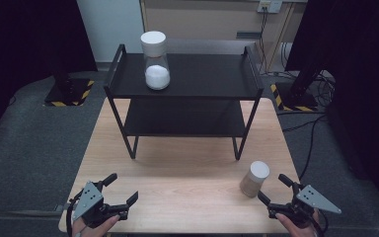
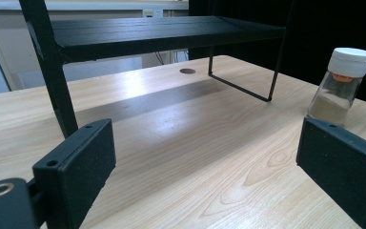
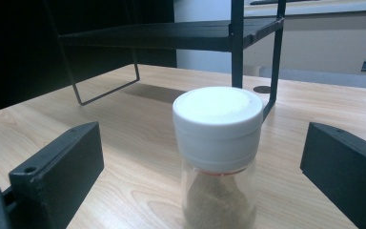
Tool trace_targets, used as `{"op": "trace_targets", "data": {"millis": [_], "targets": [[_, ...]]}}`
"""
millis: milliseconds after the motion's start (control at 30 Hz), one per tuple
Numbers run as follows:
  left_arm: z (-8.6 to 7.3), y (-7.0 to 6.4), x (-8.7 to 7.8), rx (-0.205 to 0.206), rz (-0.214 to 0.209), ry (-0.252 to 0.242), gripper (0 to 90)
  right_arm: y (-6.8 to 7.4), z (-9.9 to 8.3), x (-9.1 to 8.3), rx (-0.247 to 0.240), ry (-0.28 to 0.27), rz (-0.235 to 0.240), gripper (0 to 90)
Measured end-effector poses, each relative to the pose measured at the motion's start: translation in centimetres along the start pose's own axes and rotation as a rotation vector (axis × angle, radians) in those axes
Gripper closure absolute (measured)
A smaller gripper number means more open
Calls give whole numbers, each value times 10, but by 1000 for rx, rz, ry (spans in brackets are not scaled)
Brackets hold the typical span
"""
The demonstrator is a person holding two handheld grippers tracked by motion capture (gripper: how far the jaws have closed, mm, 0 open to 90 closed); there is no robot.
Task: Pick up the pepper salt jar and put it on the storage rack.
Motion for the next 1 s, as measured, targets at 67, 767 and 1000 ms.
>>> {"op": "trace_targets", "data": {"millis": [67, 767, 1000], "targets": [[0, -1, 0, 3, 8, 3, 45, -1, 2, 2, -3, 5, -2, 12], [4, 0, -6, 7, 18, -3, 45, 1, 4, 26, -57, 37, 2, 13], [3, 0, -7, 4, 19, 0, 45, -2, 2, 31, -59, 49, -3, 17]]}}
Point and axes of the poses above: each handheld gripper's, and its own axes: x roughly forward along the jaws, z roughly out of its top, y roughly to its left, the point moved 3 cm from there along x, roughly forward along the jaws, and after that the axes turned 1 degree about y, right-handed, at the moved point
